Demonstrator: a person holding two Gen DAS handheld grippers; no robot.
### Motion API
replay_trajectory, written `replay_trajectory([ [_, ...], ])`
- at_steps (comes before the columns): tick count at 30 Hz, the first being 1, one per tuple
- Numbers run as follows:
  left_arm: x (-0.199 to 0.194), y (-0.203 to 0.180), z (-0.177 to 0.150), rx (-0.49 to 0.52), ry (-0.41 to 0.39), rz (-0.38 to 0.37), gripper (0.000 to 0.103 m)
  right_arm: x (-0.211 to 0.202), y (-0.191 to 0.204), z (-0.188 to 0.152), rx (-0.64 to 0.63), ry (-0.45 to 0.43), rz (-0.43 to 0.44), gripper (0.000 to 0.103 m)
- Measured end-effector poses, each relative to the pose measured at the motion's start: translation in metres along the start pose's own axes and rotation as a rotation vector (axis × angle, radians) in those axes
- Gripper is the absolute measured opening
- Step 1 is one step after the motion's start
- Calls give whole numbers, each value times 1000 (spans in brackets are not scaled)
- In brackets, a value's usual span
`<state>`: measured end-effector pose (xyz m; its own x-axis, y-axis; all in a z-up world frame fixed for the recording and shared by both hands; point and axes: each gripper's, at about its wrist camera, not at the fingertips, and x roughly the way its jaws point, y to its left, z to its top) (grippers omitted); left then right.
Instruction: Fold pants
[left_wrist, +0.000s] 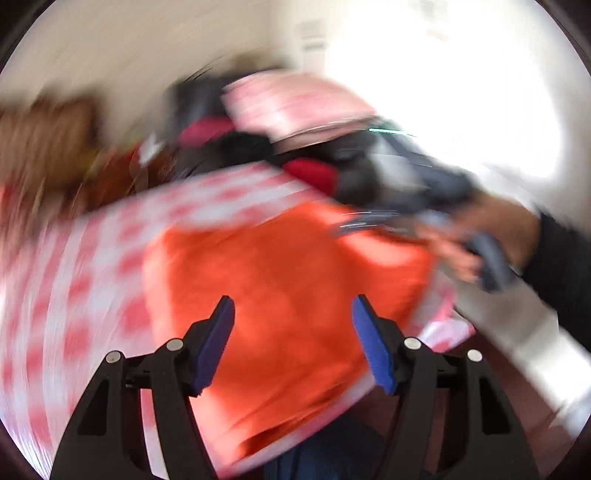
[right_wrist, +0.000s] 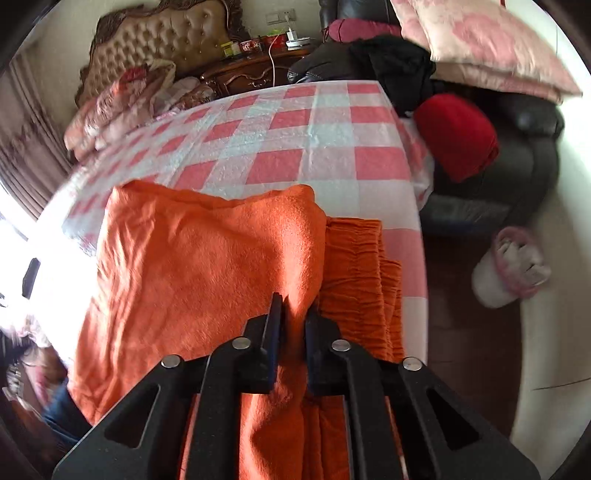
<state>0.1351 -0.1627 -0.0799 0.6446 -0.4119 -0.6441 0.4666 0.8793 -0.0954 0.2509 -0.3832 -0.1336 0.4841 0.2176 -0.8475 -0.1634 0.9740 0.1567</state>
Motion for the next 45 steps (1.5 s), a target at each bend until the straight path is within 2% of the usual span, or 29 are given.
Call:
replay_trajectory([
  [1,-1,18,-3,-79,32,-6,65,-4,2,-1,-4,-5,-6,23],
  [2,1,44,-7,-193,79,-39,65,-7,2,-3,-1,-4,-13,25],
  [4,10,98,-28,-478,178,-141,64,-8,-3,-5,22,5,-6,24],
  [5,15,116,-39,-576,217,-174,63,-7,-8,-7,50,23,25,18],
  [6,17,124,-42,-619,233,-192,60,-8,-11,-9,66,28,43,15],
  [7,18,131,-51,-661,246,-235,57,-9,-12,-9,72,31,52,7],
  [8,21,136,-55,-695,261,-293,57,-12,-11,-9,75,32,63,5],
  [10,29,141,-64,-764,307,-387,51,-21,-6,-9,74,18,52,4],
  [13,38,139,-76,-821,353,-450,47,-39,2,-10,72,-13,34,4],
  [15,45,140,-76,-843,371,-489,47,-40,1,-12,77,-5,-8,4],
  [17,53,131,-73,-828,398,-533,46,-32,0,-18,84,23,-53,4],
  [18,57,128,-71,-803,412,-524,37,-29,-1,-20,85,29,-68,4],
  [19,63,125,-64,-782,426,-509,23,-26,-1,-22,87,31,-75,4],
  [22,71,129,-58,-741,431,-499,13,-18,-5,-24,112,26,-86,4],
  [26,55,148,-44,-655,360,-423,11,-8,4,-21,120,12,-113,4],
  [29,39,165,-38,-625,326,-360,11,-1,19,-18,131,-16,-73,4],
  [32,30,172,-41,-620,329,-323,11,8,38,-13,118,-42,-54,4],
  [34,22,164,-47,-586,344,-311,11,10,44,-11,112,-52,-69,4],
  [35,20,158,-48,-566,347,-301,16,7,45,-10,116,-60,-80,4],
  [37,11,151,-45,-531,332,-264,39,-8,49,-10,104,-94,-110,4],
  [41,-12,137,-31,-367,236,-114,42,-21,53,-11,74,-105,-161,4],
  [44,-21,119,-17,-225,158,13,42,2,40,-17,99,-22,-148,4],
  [45,-22,114,-13,-194,138,32,46,1,40,-19,99,-38,-154,4],
])
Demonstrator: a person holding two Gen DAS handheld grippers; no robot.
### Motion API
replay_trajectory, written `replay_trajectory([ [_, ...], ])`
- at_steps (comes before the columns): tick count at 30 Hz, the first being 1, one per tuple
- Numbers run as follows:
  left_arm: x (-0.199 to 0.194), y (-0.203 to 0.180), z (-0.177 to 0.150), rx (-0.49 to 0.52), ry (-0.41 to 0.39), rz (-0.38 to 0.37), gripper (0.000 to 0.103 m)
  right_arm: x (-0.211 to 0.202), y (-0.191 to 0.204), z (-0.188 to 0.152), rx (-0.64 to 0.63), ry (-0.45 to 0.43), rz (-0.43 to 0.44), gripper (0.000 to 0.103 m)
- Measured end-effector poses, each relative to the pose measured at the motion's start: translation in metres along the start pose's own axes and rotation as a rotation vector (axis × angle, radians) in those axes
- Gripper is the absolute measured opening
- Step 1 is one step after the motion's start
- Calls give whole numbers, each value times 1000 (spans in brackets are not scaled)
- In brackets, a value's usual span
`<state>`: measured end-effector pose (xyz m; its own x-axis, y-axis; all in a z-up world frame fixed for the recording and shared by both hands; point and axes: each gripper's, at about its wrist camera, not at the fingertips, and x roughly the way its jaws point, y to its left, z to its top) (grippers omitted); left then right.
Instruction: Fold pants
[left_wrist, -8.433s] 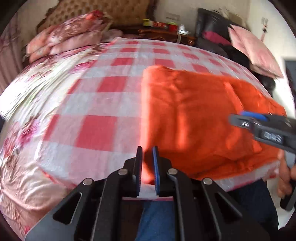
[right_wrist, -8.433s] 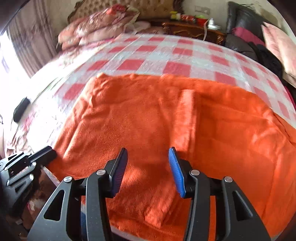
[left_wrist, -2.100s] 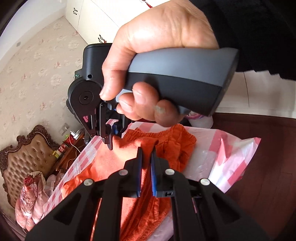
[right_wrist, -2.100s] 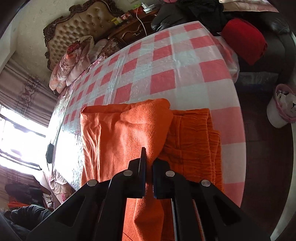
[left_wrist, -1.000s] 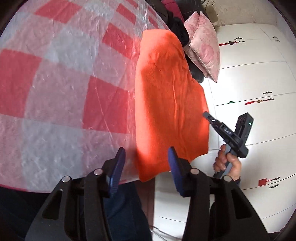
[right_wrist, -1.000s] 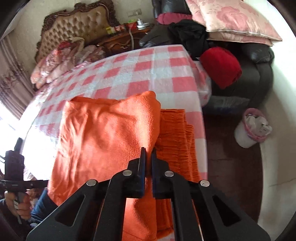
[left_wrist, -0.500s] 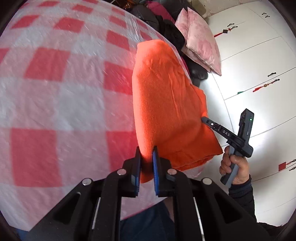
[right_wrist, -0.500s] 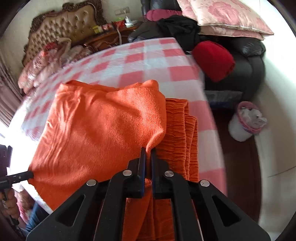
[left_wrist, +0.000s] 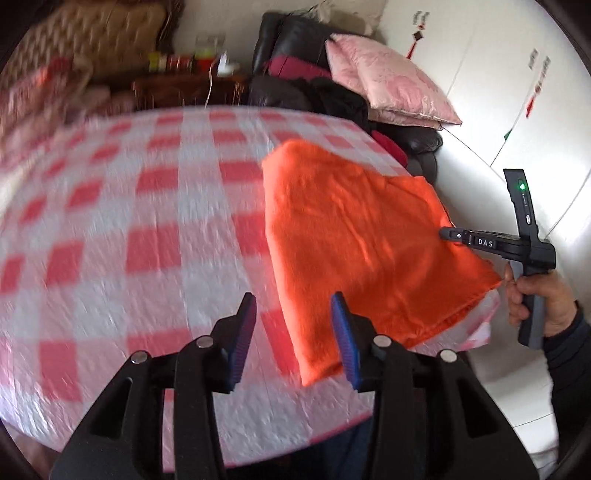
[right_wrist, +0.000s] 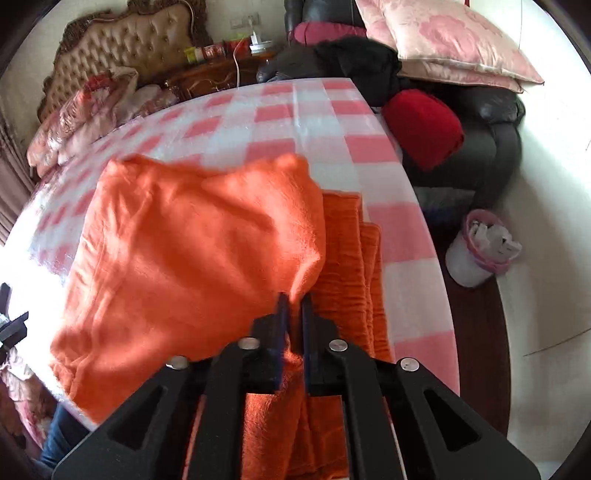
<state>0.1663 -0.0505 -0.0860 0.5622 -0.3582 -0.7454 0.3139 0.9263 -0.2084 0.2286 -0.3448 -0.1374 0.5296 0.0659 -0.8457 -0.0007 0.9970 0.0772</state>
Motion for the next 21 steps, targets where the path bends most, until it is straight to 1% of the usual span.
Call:
replay_trajectory([
  [1,-3,-9,4,42,-29,19,49,-4,1,-1,4,-14,-8,9],
  [2,-4,-18,8,83,-64,30,51,-11,3,-1,4,-28,-50,26],
  [3,-4,-23,11,99,-80,33,53,-17,6,0,2,-47,-107,38],
  [4,2,-30,20,122,-97,34,53,-26,9,1,4,-78,-174,63],
  [5,8,-35,29,133,-106,40,53,-37,14,4,13,-130,-203,75],
  [6,16,-42,41,145,-117,47,44,-45,20,7,17,-170,-182,75],
  [7,28,-48,54,163,-129,37,23,-48,27,12,10,-190,-152,75],
  [8,43,-53,67,168,-112,34,16,-48,37,19,-5,-193,-134,75],
  [9,62,-57,80,162,-76,17,11,-44,43,25,-7,-191,-131,75],
  [10,80,-61,91,157,-47,-14,10,-40,45,30,1,-189,-122,74],
  [11,99,-65,101,163,-22,-24,10,-29,44,36,21,-178,-103,72],
  [12,113,-68,106,187,-4,-7,10,-18,42,40,35,-156,-109,72],
  [14,146,-71,119,233,54,10,10,7,35,42,43,-98,-168,67],
  [15,156,-67,123,234,66,34,10,17,31,41,40,-85,-184,67],
  [16,169,-58,129,224,73,81,8,24,28,40,41,-71,-201,67],
  [17,176,-49,133,214,74,86,6,33,22,37,46,-54,-208,67],
  [18,182,-39,140,198,67,87,2,36,18,35,55,-57,-193,68],
  [20,184,-27,149,189,38,122,2,39,15,30,73,-69,-182,71],
  [21,181,-21,155,171,23,114,2,40,14,29,79,-70,-181,71],
])
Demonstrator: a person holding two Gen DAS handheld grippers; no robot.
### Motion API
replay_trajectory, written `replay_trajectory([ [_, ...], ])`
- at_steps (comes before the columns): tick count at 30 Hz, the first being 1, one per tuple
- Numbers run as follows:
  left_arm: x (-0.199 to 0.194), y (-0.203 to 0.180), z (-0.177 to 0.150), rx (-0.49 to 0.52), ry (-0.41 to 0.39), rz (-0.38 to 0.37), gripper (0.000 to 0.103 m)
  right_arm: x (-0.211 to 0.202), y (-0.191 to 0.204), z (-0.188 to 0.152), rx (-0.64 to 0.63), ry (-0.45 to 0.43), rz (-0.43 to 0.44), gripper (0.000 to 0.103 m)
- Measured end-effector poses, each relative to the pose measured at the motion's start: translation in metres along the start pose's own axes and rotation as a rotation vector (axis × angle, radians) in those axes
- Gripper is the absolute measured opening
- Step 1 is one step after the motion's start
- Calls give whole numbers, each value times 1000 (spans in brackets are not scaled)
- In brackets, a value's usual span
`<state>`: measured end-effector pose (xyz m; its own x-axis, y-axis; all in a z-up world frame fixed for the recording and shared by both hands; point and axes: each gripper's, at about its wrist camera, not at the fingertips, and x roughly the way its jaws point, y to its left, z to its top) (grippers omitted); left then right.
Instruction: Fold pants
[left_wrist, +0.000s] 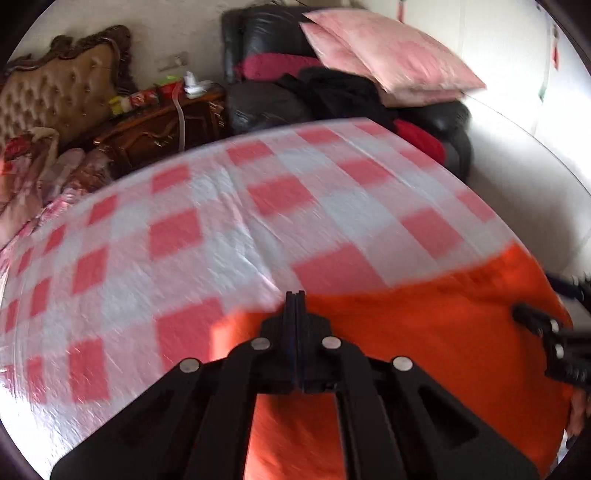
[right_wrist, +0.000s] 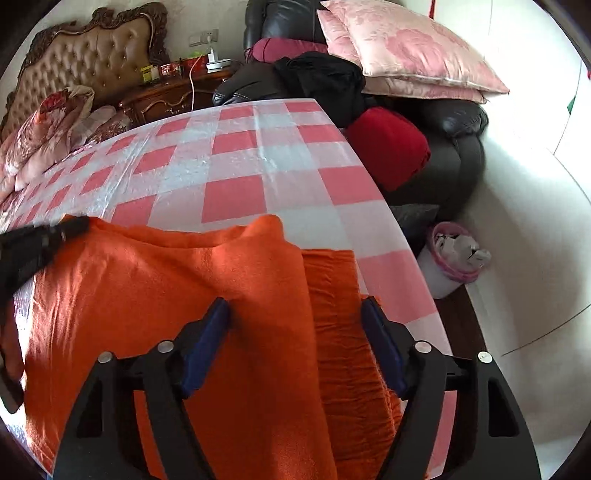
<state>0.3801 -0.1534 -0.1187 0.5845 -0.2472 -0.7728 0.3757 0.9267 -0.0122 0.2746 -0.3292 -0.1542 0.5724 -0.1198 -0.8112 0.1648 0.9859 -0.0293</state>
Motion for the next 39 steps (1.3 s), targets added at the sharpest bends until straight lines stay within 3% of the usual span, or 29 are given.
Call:
replay_trajectory([
  [2,-17,8,6,-38,-34,4,10,-3,0,0,0,-1,-2,72],
  [4,-48,7,3,-56,-90,-19,35,-3,0,0,4,1,2,72],
  [5,-59,5,-2,-55,-100,-23,38,-6,-1,1,11,4,1,72],
  [9,-105,-23,-47,-45,-101,-90,38,-36,4,11,3,-95,23,73],
  [12,-103,-50,-83,-9,-14,-86,38,-23,5,25,-32,-50,-38,76],
  [14,-94,-58,-101,5,46,-68,39,3,-10,29,16,58,-102,79],
  [15,-91,-58,-109,-11,80,-34,43,9,-21,29,63,88,-85,80],
  [16,-92,-57,-113,-26,86,-17,50,9,-29,29,108,91,-59,81],
  [19,-106,-58,-117,-21,61,24,53,-28,-35,25,139,-1,-96,81],
  [23,-121,-65,-122,-33,59,9,58,-85,-17,-8,98,-101,36,81],
  [25,-118,-65,-127,-44,83,13,59,-96,6,-37,-6,-110,7,81],
  [27,-110,-63,-135,-70,143,24,59,-82,19,-59,-83,-56,-75,81],
  [29,-118,-64,-139,-83,135,38,59,-67,16,-70,-81,6,-120,80],
  [32,-147,-72,-140,-44,73,85,64,-89,3,-73,15,-41,-46,81],
  [35,-176,-74,-140,-79,40,108,74,-130,10,-79,-3,-105,-47,81],
  [37,-197,-77,-144,-91,26,127,87,-148,12,-87,4,-106,-36,83],
  [39,-216,-80,-148,-113,23,122,94,-169,11,-100,34,-97,-23,84],
])
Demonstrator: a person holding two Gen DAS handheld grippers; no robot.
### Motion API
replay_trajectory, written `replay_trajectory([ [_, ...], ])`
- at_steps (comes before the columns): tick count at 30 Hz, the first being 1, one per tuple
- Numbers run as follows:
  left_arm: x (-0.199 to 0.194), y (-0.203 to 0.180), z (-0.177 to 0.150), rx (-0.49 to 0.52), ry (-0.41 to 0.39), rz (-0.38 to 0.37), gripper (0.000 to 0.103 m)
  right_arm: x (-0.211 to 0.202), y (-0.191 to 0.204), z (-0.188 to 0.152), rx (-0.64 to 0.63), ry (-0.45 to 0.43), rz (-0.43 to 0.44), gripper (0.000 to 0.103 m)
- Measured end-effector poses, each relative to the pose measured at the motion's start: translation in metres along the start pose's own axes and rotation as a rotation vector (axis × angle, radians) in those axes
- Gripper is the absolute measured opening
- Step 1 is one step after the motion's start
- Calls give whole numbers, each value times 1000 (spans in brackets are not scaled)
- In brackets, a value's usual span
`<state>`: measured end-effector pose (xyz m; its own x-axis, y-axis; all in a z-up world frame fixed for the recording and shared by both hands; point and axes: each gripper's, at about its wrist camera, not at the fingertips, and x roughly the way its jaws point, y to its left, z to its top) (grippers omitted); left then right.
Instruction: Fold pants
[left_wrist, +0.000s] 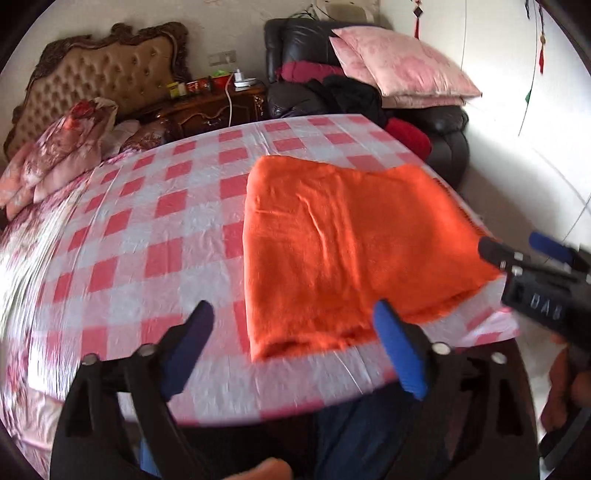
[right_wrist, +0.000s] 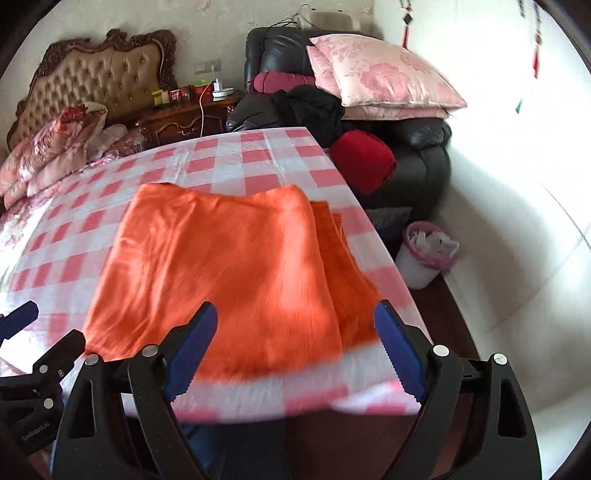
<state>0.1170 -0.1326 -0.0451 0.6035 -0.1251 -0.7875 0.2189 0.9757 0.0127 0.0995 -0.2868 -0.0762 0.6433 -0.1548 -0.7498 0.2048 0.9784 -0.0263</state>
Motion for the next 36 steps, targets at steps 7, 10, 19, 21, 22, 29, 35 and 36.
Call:
replay_trajectory([
  [7,-65,-6,-15,-39,-43,-23,101,-58,-15,-26,96,-5,-5,88],
  [10,-73,-9,-12,-43,-73,-34,101,-69,-9,-22,52,-35,-23,88],
  [19,-78,-5,-8,-74,-91,2,101,-72,-9,-15,15,-47,-72,88],
  [21,-77,-5,-8,-68,-86,-10,101,-72,-8,-17,0,-50,-76,88],
  [22,-77,-7,-8,-57,-86,-7,101,-72,-7,-18,0,-49,-68,88],
  [29,-74,-11,-10,-50,-75,-21,101,-75,-8,-19,7,-45,-40,88],
  [35,-72,-10,-11,-46,-71,-30,101,-72,-8,-20,3,-33,-34,88],
  [36,-71,-10,-11,-47,-71,-30,101,-72,-8,-20,3,-33,-33,88],
])
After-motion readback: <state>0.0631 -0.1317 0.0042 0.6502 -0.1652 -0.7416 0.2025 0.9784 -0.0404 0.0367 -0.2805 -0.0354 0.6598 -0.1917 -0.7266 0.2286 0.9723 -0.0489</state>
